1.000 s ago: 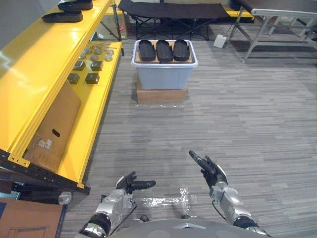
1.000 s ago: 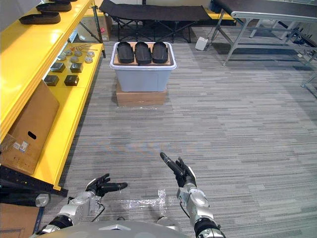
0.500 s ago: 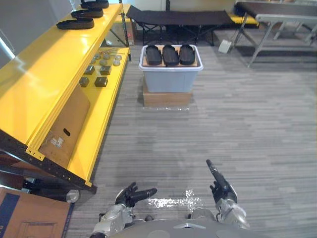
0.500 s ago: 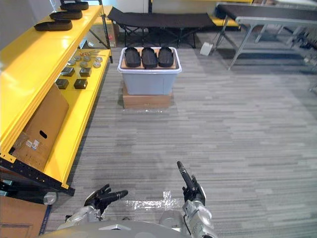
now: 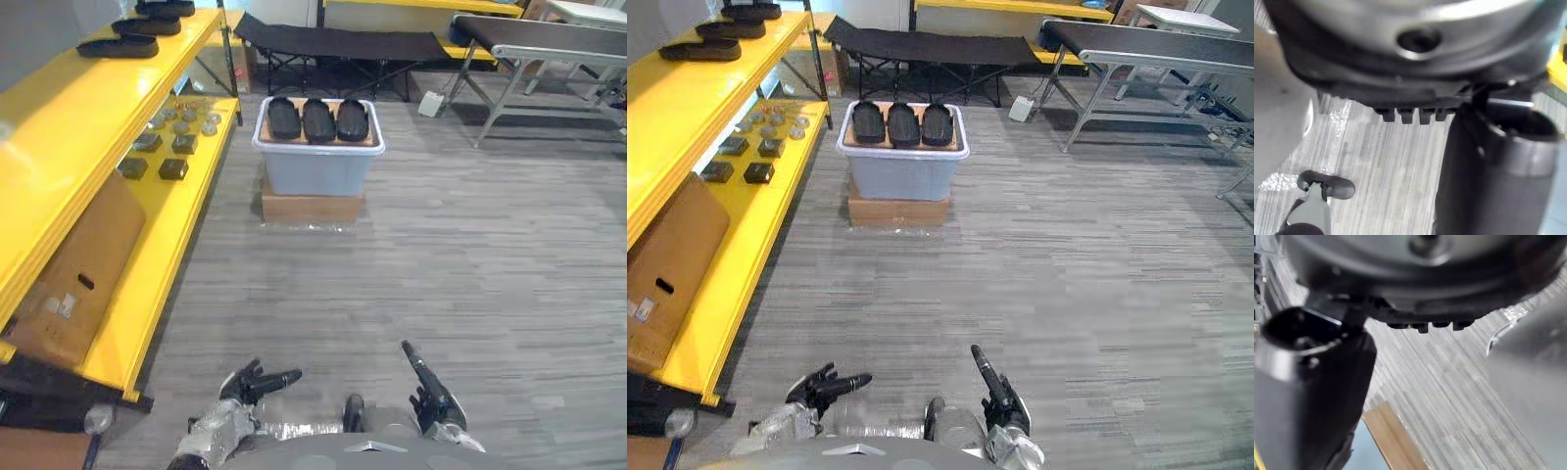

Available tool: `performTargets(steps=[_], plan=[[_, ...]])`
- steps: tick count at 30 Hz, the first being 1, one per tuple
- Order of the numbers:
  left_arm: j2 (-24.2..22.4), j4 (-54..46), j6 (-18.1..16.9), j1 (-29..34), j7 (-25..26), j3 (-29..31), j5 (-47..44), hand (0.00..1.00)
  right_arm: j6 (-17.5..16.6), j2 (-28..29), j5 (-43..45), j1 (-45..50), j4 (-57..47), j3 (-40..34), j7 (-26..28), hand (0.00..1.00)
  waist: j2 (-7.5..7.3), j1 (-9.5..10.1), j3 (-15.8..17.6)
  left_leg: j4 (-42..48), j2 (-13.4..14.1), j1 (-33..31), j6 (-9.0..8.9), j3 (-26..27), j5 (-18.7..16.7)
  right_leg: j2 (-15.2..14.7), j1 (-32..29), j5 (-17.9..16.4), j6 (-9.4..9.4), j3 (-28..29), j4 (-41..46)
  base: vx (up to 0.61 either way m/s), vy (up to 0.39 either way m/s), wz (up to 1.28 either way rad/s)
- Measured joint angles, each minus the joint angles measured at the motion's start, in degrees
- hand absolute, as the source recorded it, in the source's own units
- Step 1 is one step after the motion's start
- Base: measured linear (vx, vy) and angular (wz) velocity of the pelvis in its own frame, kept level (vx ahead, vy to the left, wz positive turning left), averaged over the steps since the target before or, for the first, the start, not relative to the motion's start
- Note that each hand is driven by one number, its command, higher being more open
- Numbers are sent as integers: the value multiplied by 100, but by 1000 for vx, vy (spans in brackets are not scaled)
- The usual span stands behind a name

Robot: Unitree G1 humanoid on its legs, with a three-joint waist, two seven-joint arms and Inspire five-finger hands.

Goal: Walk over and take three plastic housings, then place them on the shelf

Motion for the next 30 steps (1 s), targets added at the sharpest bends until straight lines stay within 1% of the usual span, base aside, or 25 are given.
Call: performTargets(steps=[1,2,3,6,7,8,9,10,11,12,13,14,15,16,17,18,19,22,24,25,26,27,28,29,30], plan=[[-58,-51,-74,-13,14,111,-8,100,6,-51,4,-1,-5,6,8,100,67,-3,43,630,229,-249,32,-82,273,124,256,-6,-48,-18,-192,482,-239,25],[-142,-75,-159,13,19,305,-175,100,10,-159,9,-2,-2,4,20,100,43,44,150,1292,276,-557,-101,-392,313,217,693,38,-208,-10,-445,490,-192,14],[-213,-83,-188,6,11,483,-255,100,-4,-213,8,-34,-3,0,28,100,57,68,154,1272,92,-727,-252,-491,180,195,1018,81,-245,6,-560,478,-151,0],[-327,-88,-367,46,-79,610,-348,100,-56,-287,-4,-312,-68,-21,25,100,38,166,167,16,-347,-1018,-251,-319,66,90,1357,70,-257,230,-819,431,-28,-46],[-360,-189,-463,44,-126,635,-347,100,-73,-268,-81,-512,-101,-36,14,100,-10,210,210,-879,-575,-1271,-267,-352,183,0,1412,70,-256,354,-920,404,57,-53],[-356,-251,-569,40,-160,639,-342,100,-88,-238,-231,-665,-103,-43,-34,100,-45,207,270,-2004,-801,-1412,-306,-539,626,-84,1473,40,-210,387,-930,386,75,-41],[-368,-253,-621,40,-179,637,-346,100,-112,-249,-227,-659,-103,-42,-45,100,-30,208,277,-2641,-874,-1408,-359,-698,927,-91,1527,3,-155,400,-942,294,107,-32],[-414,-253,-692,26,-180,634,-354,100,-155,-298,-207,-661,-123,-1,-52,100,44,213,316,-3261,-892,-1416,-471,-916,1374,-73,1685,-215,68,502,-933,451,253,-37],[-451,-188,-768,9,-145,636,-382,100,-152,-330,-179,-668,-125,95,-49,100,136,224,348,-3148,-838,-1384,-264,-1030,1856,-67,1912,-563,199,584,-824,455,289,-38],[-441,-185,-758,-2,-117,638,-403,100,-149,-309,-145,-668,-126,145,-48,100,115,226,343,-3021,-873,-1339,-157,-1037,2032,-145,1954,-707,228,641,-726,432,295,-40],[-343,-233,-757,-7,-101,646,-414,100,-148,-219,-135,-649,-127,226,-28,100,-124,220,318,-2785,-1095,-1303,-19,-964,1935,-420,1941,-992,319,756,-472,363,192,-30],[-209,-230,-740,-38,-73,651,-412,100,-148,-171,-136,-637,-127,258,-17,100,-313,200,310,-2452,-1330,-1400,219,-912,1664,-680,1901,-1182,291,789,-257,374,169,-25],[-183,-214,-726,-62,-59,650,-391,100,-148,-167,-135,-623,-116,255,-18,100,-356,201,286,-2281,-1403,-1478,298,-890,1521,-771,1830,-1207,286,800,-97,487,222,-7],[-235,-163,-725,-103,-9,661,-344,100,-149,-174,-86,-596,-41,210,-18,100,-368,190,290,-2160,-1510,-1460,488,-833,1325,-993,1406,-1136,402,804,914,412,207,2],[-224,-161,-725,-96,-10,654,-346,100,-150,-158,-74,-564,-17,194,-20,100,-382,194,294,-2189,-1561,-1386,518,-816,1265,-1113,1166,-1038,557,801,1480,423,207,10],[-203,-163,-725,-92,-22,634,-345,100,-150,-118,34,-508,12,201,-21,100,-447,191,320,-2299,-1661,-1184,587,-797,1154,-1336,827,-739,777,809,2288,441,158,11],[-191,-161,-711,-92,9,623,-346,100,-149,-20,23,-440,58,198,-31,100,-486,176,362,-2462,-1754,-762,683,-795,1018,-1548,433,-605,704,805,3294,443,128,4],[-112,-164,-630,-6,136,583,-355,100,-159,42,4,-349,61,341,-29,100,-374,186,406,-2687,-1657,-70,682,-789,857,-1458,202,-1124,455,359,3129,423,59,-3],[-96,-167,-602,-95,177,578,-365,100,-273,-28,-1,-322,-23,424,-51,100,-163,163,440,-2929,-1413,303,597,-874,780,-1022,-168,-1224,379,161,2116,406,-39,21],[-88,-167,-605,-204,173,568,-405,100,-289,-45,-1,-323,-94,421,-80,100,-67,127,429,-2969,-1268,347,503,-1013,724,-801,-465,-1087,552,313,1392,345,-72,45],[-76,-168,-616,-252,168,564,-410,100,-289,-51,-1,-323,-107,422,-89,100,-62,96,422,-2995,-1230,371,457,-1102,707,-739,-580,-964,670,462,1022,358,-126,73],[-14,-168,-621,-293,155,518,-478,100,-289,-28,5,-319,-110,421,-101,100,-133,38,410,-3016,-1205,464,325,-1268,654,-684,-644,-415,713,774,169,389,-205,75],[63,-177,-623,-277,129,510,-615,100,-287,34,10,-202,-110,420,-100,100,-306,53,374,-2997,-1221,639,95,-1360,510,-738,-604,394,796,1012,-453,498,-340,77],[173,-185,-618,-198,125,518,-650,100,-287,139,13,-74,-110,438,-83,100,-556,58,299,-2942,-1302,783,-61,-1457,363,-823,-562,1031,750,1128,-488,428,-368,70],[143,-51,-590,-230,152,548,-676,100,-274,108,17,-41,-53,430,-68,100,-482,22,290,-2781,-1168,835,-196,-1595,125,-743,-573,1137,512,1038,-109,396,-372,53]])
